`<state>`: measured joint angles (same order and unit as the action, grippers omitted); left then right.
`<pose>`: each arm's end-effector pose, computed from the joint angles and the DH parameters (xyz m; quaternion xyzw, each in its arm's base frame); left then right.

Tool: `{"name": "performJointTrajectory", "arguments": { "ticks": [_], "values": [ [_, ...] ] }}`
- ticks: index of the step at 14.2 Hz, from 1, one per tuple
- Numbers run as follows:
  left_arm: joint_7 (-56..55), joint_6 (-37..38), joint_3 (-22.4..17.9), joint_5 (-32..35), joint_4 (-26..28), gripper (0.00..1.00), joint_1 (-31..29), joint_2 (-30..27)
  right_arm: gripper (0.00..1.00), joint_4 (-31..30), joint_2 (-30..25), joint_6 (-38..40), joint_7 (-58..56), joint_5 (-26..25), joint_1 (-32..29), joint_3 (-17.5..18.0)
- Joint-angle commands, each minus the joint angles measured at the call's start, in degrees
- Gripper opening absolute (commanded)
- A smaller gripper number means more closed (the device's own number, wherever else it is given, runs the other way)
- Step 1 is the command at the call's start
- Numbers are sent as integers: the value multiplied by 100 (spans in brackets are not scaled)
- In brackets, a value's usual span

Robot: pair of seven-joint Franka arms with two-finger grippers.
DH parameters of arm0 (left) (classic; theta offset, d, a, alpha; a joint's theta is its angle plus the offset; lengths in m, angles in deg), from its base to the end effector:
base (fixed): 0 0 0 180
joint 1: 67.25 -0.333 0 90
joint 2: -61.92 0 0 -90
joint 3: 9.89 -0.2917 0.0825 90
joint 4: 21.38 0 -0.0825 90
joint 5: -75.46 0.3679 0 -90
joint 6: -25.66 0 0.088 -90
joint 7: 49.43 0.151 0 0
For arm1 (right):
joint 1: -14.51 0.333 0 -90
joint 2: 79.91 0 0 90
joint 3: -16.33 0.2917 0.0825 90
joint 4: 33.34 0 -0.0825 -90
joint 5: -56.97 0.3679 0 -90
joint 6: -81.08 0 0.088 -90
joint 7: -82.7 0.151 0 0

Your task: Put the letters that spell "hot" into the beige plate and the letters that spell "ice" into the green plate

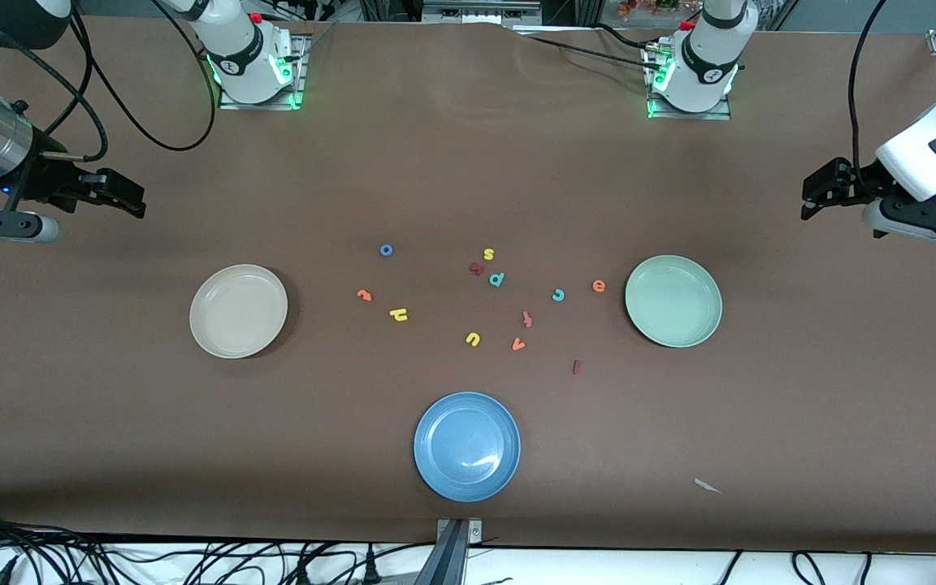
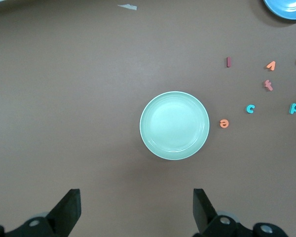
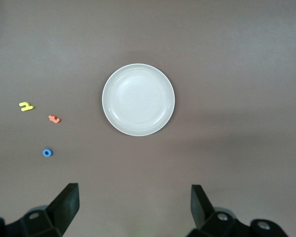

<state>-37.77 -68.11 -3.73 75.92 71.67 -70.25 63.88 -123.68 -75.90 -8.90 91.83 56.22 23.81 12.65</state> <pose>0.5501 -0.0285 0.5190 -0.9916 0.1293 0.0109 0.0014 0.5495 0.0530 0.5154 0.9988 -0.0304 -0.0366 0.0136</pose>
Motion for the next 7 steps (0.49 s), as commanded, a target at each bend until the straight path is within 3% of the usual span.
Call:
{"name": "performJointTrajectory", "arguments": {
  "ticks": [1,5,7],
  "values": [
    [-23,88,26,24,-120,100,-17,164,100,-89,-41,-116,19,93,11,8],
    [74,79,35,15,-129,100,36,471,100,-186,-6,-169,220,110,98,17],
    [65,-17,122,-2,-251,100,176,944,100,-370,-14,-353,474,163,160,17]
  ]
}}
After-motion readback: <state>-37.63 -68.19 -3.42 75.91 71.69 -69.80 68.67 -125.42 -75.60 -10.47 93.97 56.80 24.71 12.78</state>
